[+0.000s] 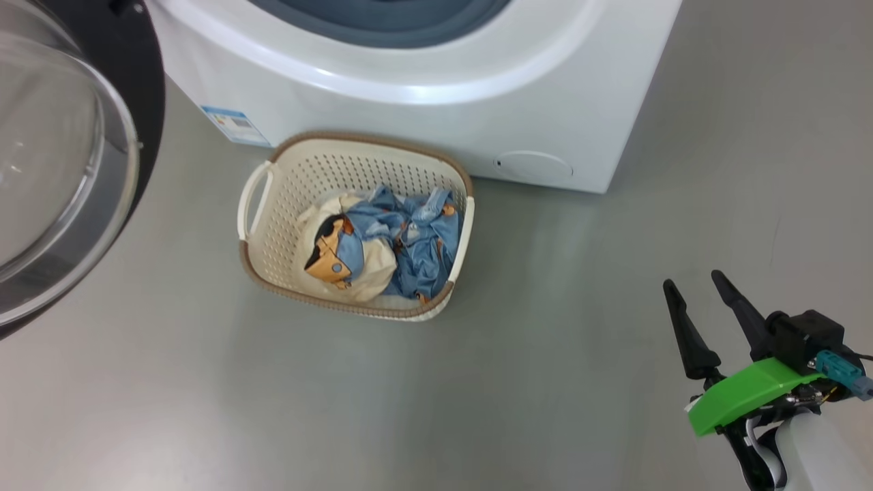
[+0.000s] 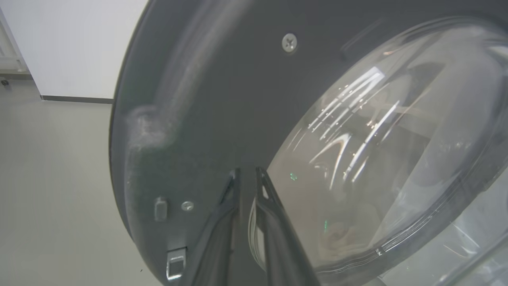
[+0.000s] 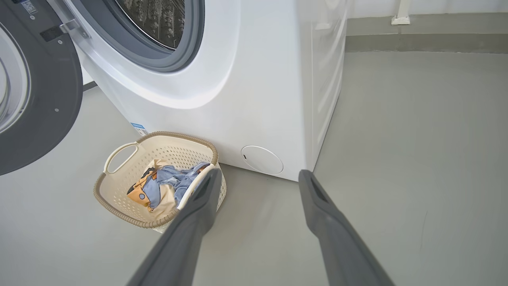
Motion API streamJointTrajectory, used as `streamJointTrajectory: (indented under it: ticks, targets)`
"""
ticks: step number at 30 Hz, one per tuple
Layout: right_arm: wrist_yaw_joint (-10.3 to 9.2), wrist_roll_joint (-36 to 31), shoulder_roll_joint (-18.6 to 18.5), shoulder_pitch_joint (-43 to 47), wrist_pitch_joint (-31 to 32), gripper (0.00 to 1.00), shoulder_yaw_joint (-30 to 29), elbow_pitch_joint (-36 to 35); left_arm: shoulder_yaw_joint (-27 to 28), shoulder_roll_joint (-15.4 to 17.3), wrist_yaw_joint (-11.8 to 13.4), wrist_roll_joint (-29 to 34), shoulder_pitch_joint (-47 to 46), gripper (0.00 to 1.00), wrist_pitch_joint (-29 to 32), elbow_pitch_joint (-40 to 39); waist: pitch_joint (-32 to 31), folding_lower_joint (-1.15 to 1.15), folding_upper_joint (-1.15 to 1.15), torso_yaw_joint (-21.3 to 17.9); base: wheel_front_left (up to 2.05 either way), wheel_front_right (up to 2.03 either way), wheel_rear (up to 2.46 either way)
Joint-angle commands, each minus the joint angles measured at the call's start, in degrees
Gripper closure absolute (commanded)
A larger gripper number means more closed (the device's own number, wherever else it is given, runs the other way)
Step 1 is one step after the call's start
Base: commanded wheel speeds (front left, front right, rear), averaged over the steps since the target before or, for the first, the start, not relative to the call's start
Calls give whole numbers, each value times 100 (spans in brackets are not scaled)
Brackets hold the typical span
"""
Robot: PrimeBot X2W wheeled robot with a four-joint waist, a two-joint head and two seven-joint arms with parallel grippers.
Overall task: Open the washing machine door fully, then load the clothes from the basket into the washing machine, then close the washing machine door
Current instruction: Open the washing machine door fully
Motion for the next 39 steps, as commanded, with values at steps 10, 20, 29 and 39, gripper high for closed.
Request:
streamJointTrajectory:
  ticks: [10, 20, 29, 39]
  targets:
    - [10, 152, -40, 351, -70, 0, 150, -104, -649, -392, -8, -819, 1589, 0, -30, -1546, -767, 0, 0, 137, 0, 0, 0]
    - [10, 245, 1, 614, -70, 0, -18, -188, -2032, -734, -8, -1192, 2802, 0, -30, -3092, -1132, 0, 0, -131, 0, 0, 0]
    - [10, 227, 45, 728, -70, 0, -150, -284, -3056, -686, -8, -1290, 3004, 0, -30, -3557, -1264, 0, 0, -690, 0, 0, 0]
    - [10, 231, 25, 790, -70, 0, -292, -343, -3735, -600, -9, -1429, 3022, 0, -30, -3793, -1386, 0, 0, -1359, 0, 0, 0]
